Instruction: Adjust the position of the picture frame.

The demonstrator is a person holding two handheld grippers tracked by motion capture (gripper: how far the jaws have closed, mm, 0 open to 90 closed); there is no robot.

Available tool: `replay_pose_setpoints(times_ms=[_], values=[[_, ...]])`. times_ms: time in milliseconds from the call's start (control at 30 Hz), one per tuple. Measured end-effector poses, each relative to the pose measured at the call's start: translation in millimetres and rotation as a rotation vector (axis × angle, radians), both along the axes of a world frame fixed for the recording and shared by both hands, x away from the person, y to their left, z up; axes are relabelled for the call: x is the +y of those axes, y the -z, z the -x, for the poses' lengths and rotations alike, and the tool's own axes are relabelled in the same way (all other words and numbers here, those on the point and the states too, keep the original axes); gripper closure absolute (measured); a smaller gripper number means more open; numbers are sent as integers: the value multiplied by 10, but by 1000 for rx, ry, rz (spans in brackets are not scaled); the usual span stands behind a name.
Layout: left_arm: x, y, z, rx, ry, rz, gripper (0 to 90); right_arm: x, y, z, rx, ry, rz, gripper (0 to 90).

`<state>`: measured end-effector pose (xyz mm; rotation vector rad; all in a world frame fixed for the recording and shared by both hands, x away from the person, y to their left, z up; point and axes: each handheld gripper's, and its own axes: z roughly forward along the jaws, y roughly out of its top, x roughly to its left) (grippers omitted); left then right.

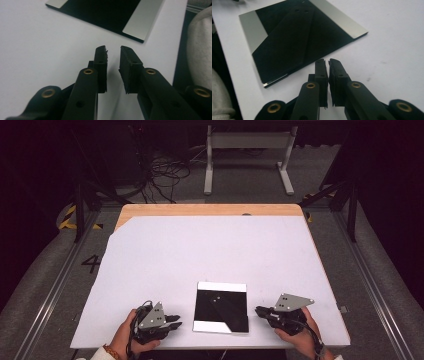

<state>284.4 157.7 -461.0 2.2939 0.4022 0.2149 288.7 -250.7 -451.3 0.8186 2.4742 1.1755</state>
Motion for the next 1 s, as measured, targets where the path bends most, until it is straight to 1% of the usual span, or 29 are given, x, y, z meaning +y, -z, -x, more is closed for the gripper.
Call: replay_pose_setpoints(times_ms=[67,167,233,300,367,433,467,567,633,700,767,867,933,967,1000], values=[[-31,8,9,15,6,-3,801,43,12,19,8,-15,15,850],[-63,9,24,19,21,-2,803,79,4,67,10,-31,24,847],[-82,2,38,20,28,6,799,103,-7,121,11,-45,18,852],[-106,-3,50,12,40,-1,792,120,-9,169,14,-55,16,851],[-125,-4,58,13,50,2,789,132,-7,211,19,-65,12,851],[-151,-5,66,12,52,6,783,141,-7,240,24,-71,7,848],[-164,-5,73,16,49,17,781,147,-7,250,27,-75,2,846],[-170,-12,73,12,57,15,779,160,-8,273,25,-80,-2,846],[-175,-11,75,18,63,20,779,188,-1,305,32,-100,2,846],[-185,-9,78,24,64,28,781,193,2,315,35,-107,3,846],[-205,-7,84,30,78,33,796,198,6,340,38,-114,9,847],[-242,2,92,30,91,14,804,215,6,385,37,-132,15,848],[-271,17,91,37,95,11,805,237,14,398,34,-141,18,849],[-281,22,91,32,93,3,805,254,23,400,33,-143,27,849],[-293,27,90,27,85,-15,805,261,31,398,32,-143,31,854]])
